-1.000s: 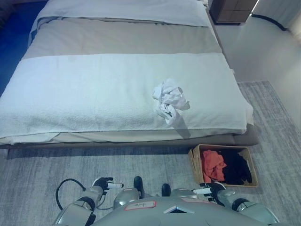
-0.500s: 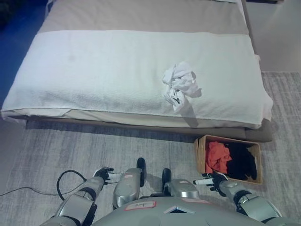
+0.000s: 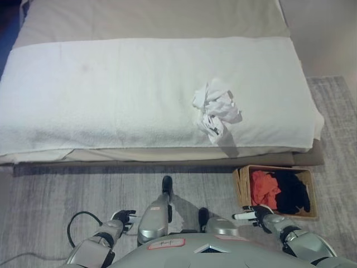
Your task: Put the clothes on the bed into the basket.
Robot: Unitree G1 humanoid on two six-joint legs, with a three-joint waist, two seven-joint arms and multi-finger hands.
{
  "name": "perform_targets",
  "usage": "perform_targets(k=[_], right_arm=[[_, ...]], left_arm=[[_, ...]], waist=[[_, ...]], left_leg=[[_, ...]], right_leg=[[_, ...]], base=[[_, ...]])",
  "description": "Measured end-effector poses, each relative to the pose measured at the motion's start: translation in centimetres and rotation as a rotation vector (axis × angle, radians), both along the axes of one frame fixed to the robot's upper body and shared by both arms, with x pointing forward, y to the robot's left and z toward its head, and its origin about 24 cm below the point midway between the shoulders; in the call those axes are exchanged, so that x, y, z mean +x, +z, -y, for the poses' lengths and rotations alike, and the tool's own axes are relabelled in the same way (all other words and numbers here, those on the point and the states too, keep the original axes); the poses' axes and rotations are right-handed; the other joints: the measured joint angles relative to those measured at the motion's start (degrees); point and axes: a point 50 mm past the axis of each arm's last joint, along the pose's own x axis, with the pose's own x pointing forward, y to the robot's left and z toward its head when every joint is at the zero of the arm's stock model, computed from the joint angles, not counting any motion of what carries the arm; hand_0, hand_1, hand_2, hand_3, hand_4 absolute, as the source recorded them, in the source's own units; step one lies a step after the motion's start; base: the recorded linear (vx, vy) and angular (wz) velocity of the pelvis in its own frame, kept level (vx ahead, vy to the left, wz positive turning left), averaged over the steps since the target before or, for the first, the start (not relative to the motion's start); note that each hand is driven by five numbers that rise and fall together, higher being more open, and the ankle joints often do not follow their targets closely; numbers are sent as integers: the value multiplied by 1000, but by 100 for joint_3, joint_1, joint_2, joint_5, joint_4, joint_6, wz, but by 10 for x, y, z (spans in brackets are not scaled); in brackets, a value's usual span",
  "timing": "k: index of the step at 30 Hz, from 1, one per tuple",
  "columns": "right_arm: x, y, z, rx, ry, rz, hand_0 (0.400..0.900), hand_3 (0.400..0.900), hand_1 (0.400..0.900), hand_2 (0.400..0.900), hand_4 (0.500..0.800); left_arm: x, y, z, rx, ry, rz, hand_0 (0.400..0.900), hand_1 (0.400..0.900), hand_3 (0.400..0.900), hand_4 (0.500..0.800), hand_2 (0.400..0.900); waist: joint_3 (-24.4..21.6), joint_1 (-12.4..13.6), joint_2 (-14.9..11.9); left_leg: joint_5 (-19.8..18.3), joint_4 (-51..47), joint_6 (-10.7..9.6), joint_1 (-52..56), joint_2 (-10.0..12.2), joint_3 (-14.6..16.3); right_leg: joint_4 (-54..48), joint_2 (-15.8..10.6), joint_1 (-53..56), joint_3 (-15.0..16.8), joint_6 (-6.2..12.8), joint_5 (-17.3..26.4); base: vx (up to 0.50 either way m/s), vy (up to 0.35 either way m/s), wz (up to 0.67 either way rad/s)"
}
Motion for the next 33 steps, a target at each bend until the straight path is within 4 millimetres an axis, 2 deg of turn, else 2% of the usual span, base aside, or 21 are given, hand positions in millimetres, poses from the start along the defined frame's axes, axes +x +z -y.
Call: perform_targets(k=[2, 3, 5, 7, 8, 9, 11, 12, 13, 14, 15, 17, 18, 19, 20, 23, 26, 28, 30, 32, 33], right_arm=[[4, 0, -4, 13, 4, 9, 900, 900, 900, 900, 800], [7, 0, -7, 22, 9, 19, 900, 900, 900, 900, 800], [9, -2, -13, 40, 13, 22, 900, 900, 900, 900, 800], [13, -1, -15, 51, 22, 28, 900, 900, 900, 900, 800], [18, -1, -17, 54, 34, 38, 900, 900, 900, 900, 800], [19, 0, -17, 54, 35, 43, 900, 900, 900, 900, 800], [20, -1, -20, 60, 44, 44, 900, 900, 900, 900, 800], [24, 0, -20, 57, 55, 50, 900, 900, 900, 900, 800], [27, 2, -18, 50, 62, 56, 900, 900, 900, 900, 800], [35, 4, -18, 46, 68, 78, 900, 900, 900, 900, 800], [48, 10, -17, 45, 97, 105, 900, 900, 900, 900, 800], [80, 26, -13, 29, 146, 222, 900, 900, 900, 900, 800], [101, 40, -6, 7, 173, 295, 900, 900, 900, 900, 800], [121, 55, 0, -20, 190, 362, 900, 900, 900, 900, 800], [147, 75, 5, -57, 213, 452, 900, 900, 900, 900, 800], [195, 121, 9, -135, 281, 616, 900, 900, 900, 900, 800], [226, 155, 1, -161, 324, 747, 900, 900, 900, 900, 800], [239, 172, -6, -175, 367, 807, 900, 900, 900, 900, 800], [244, 181, -4, -194, 367, 828, 900, 900, 900, 900, 800], [250, 190, -4, -203, 373, 852, 900, 900, 900, 900, 800], [254, 195, -4, -213, 377, 861, 900, 900, 900, 900, 800]], left_arm=[[21, 7, -3, 10, -16, 52, 900, 900, 900, 800, 900], [27, 9, -4, 12, -23, 78, 900, 900, 900, 800, 900], [42, 15, -7, 22, -36, 120, 900, 900, 900, 800, 900], [43, 16, -7, 27, -39, 124, 900, 900, 900, 800, 900], [47, 17, -7, 33, -48, 130, 900, 900, 900, 800, 900], [43, 16, -8, 36, -51, 116, 900, 900, 900, 800, 900], [43, 18, -14, 55, -60, 113, 900, 900, 900, 800, 900], [41, 18, -17, 63, -64, 105, 900, 900, 900, 800, 900], [40, 18, -18, 68, -70, 99, 900, 900, 900, 800, 900], [36, 18, -21, 75, -65, 88, 900, 900, 900, 800, 900], [33, 17, -23, 81, -60, 72, 900, 900, 900, 800, 900], [33, 18, -27, 89, -54, 72, 900, 900, 900, 800, 900], [36, 19, -25, 85, -58, 84, 900, 900, 900, 800, 900], [36, 18, -24, 81, -61, 86, 900, 900, 900, 800, 900], [36, 18, -21, 76, -65, 87, 900, 900, 900, 800, 900], [34, 17, -23, 77, -59, 83, 900, 900, 900, 800, 900], [27, 15, -23, 63, -30, 75, 900, 900, 900, 800, 900], [22, 13, -22, 49, -22, 63, 900, 900, 900, 800, 900], [20, 11, -18, 36, -12, 63, 900, 900, 900, 800, 900], [10, 8, -16, 23, -9, 51, 900, 900, 900, 800, 900], [8, 6, -11, 10, -10, 48, 900, 900, 900, 800, 900]], waist=[[-8, 12, -146], [-43, 61, -164], [-118, 98, -318], [-157, 84, -294], [-182, 80, -337], [-188, 74, -344], [-237, 74, -570], [-223, 79, -666], [-193, 79, -685], [-181, 91, -695], [-122, 73, -642], [-40, 102, -553], [26, 97, -472], [117, 77, -378], [198, 100, -299], [334, 100, -332], [434, 129, -514], [466, 92, -601], [456, 97, -639], [448, 113, -614], [413, 115, -500]], left_leg=[[-202, 173, 135, 14, -168, 138], [-219, 208, 149, 22, -185, 168], [-545, 287, 238, 32, -273, 252], [-549, 275, 279, 120, -170, 237], [-631, 291, 293, 126, -174, 244], [-639, 308, 313, 155, -88, 194], [-680, 352, 451, 185, -153, 133], [-675, 383, 537, 210, -256, 122], [-642, 395, 553, 269, -210, 70], [-748, 388, 707, 372, -215, -72], [-753, 280, 936, 515, -206, -161], [-714, 247, 968, 588, -173, -182], [-709, 217, 977, 612, -178, -125], [-689, 208, 988, 629, -179, -92], [-709, 203, 986, 651, -189, -127], [-689, 171, 975, 649, -249, -124], [-694, 144, 913, 742, -315, -195], [-717, 141, 813, 774, -377, -293], [-740, 15, 470, 917, -425, -541], [-733, -49, 265, 1013, -433, -660], [-780, -48, 180, 1010, -339, -739]], right_leg=[[197, -215, -15, 21, 188, -85], [269, -247, -48, 29, 221, -112], [520, -317, -150, 11, 350, -99], [1191, -231, -431, 30, 421, -132], [1722, -176, -676, 53, 432, -111], [2344, -136, -985, 54, 458, -141], [3070, -170, -1290, 98, 564, -87], [3314, -206, -1385, 111, 603, 35], [3582, -201, -1467, 108, 660, 119], [3781, -180, -1537, 101, 667, 78], [3866, -144, -1559, 30, 569, -35], [3372, -29, -1601, -22, 515, -79], [2952, -95, -1593, -269, 507, -74], [2581, -108, -1627, -359, 505, -59], [2184, -122, -1740, -359, 526, -58], [1008, -243, -1832, -292, 639, 164], [381, -412, -1879, -310, 641, 706], [150, -449, -1772, -274, 656, 927], [-153, -479, -1452, -351, 514, 1101], [-219, -479, -1331, -420, 517, 1603], [-223, -421, -1308, -520, 472, 1653]], base=[[167, 149, -12], [262, 261, -8], [273, 290, -4], [135, 183, 11], [154, 227, 14], [94, 152, 11], [161, 224, 15], [223, 198, 18], [130, 85, 13], [188, 120, 17], [123, 70, 0], [118, 50, -2], [47, -39, 7], [41, -57, 14], [40, -55, 12], [72, -94, 12], [137, -173, 39], [193, -204, 39], [177, -185, 32], [157, -199, 35], [181, -275, 46]])
